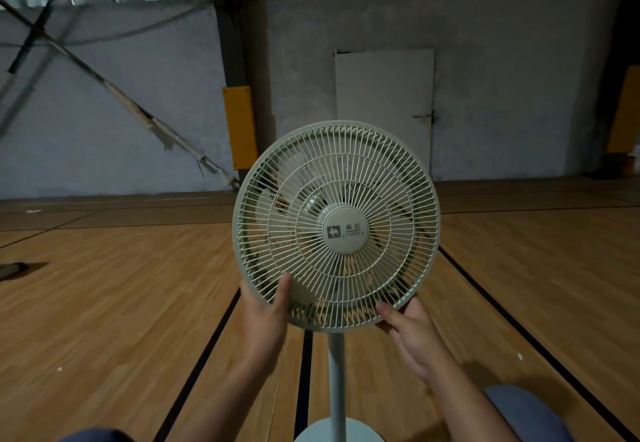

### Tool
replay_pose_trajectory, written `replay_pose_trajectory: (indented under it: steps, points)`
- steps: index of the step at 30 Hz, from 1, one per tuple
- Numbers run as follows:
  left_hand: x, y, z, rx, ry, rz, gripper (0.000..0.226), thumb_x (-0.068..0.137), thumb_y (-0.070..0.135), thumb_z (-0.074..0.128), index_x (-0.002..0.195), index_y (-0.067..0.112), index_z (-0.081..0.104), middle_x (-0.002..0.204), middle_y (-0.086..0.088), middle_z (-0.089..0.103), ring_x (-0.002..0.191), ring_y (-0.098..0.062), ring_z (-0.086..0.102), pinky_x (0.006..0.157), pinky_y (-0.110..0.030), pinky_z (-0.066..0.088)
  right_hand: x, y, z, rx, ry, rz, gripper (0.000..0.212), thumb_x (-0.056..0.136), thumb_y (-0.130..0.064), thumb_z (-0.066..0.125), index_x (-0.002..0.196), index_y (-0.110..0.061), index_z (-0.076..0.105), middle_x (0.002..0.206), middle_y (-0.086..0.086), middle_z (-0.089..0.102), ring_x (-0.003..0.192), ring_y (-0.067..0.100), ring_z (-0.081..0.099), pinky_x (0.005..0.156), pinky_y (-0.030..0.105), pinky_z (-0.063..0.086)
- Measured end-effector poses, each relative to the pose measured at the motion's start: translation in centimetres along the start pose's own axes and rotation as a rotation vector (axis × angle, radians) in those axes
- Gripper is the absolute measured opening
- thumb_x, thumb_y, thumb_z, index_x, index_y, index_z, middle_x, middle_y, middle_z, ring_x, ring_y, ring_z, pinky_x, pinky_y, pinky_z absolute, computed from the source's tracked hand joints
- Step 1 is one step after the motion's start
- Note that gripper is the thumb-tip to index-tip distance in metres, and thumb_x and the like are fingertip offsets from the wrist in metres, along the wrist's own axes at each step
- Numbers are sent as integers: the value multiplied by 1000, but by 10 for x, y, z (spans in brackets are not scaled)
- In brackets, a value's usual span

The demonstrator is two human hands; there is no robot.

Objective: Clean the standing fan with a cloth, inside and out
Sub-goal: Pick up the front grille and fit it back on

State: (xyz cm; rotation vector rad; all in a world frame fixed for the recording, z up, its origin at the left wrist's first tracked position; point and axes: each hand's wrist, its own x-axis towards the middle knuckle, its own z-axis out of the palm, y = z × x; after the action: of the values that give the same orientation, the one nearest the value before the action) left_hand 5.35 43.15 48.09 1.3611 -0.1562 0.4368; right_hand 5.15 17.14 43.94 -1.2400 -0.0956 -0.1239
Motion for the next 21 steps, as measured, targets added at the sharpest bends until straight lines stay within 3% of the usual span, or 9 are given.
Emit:
replay_pose_trajectory:
  steps: [3, 6, 8, 10, 12, 18, 21]
  points:
    - [-20, -21, 13, 3, -26, -60, 116, 64, 79, 87, 160, 42, 32, 140, 12, 65, 125, -10, 69, 107, -44, 57, -4, 0, 4, -47, 38, -19, 83, 72, -37, 94, 144, -26, 54, 138, -1, 71, 135, 25, 61, 121, 61, 38]
    - [-16, -26, 15, 2, -28, -86, 98, 70, 64, 86, 153, 34, 43, 131, 8, 73, 120, -13, 74, 106, -48, 58, -8, 0, 4, -72, 67, -18, 110, 46, -56, 104, 138, -22, 54, 138, 0, 70, 134, 24, 60, 121, 56, 39]
    - [-11, -27, 13, 34, -64, -71, 82, 75, 59, 83, 146, 32, 50, 125, 9, 77, 114, -13, 76, 99, -42, 61, -10, -2, 4, 11, 64, 3, 117, 56, -58, 101, 151, -19, 45, 151, 4, 60, 144, 27, 52, 125, 57, 32]
    - [-9, -28, 12, 54, -104, -62, 74, 80, 57, 81, 141, 24, 55, 122, 5, 79, 112, -17, 77, 96, -41, 62, -11, -6, 5, 123, 38, 28, 101, 85, -57, 83, 163, -21, 31, 162, 8, 49, 150, 30, 45, 127, 58, 28]
    - [-8, -30, 10, 72, -113, -54, 69, 82, 57, 78, 136, 18, 60, 117, 2, 80, 108, -18, 78, 94, -40, 64, -10, -9, 7, 182, -9, -1, 73, 101, -55, 63, 161, -23, 38, 155, 8, 57, 144, 29, 53, 125, 56, 32]
    - [-1, -26, -4, 49, -135, -20, 71, 92, 72, 68, 136, 17, 61, 124, -5, 79, 112, -23, 78, 87, -34, 67, -7, -13, 4, 199, 92, -30, 61, 101, -42, 62, 154, -17, 45, 142, 9, 68, 132, 29, 65, 121, 54, 40]
    - [16, -9, -15, 61, -56, -23, 64, 95, 70, 59, 138, 24, 60, 124, 0, 78, 110, -21, 78, 80, -33, 66, -3, -28, 6, 70, 85, -45, 54, 100, -59, 56, 146, -30, 55, 142, 0, 68, 132, 20, 65, 115, 47, 45]
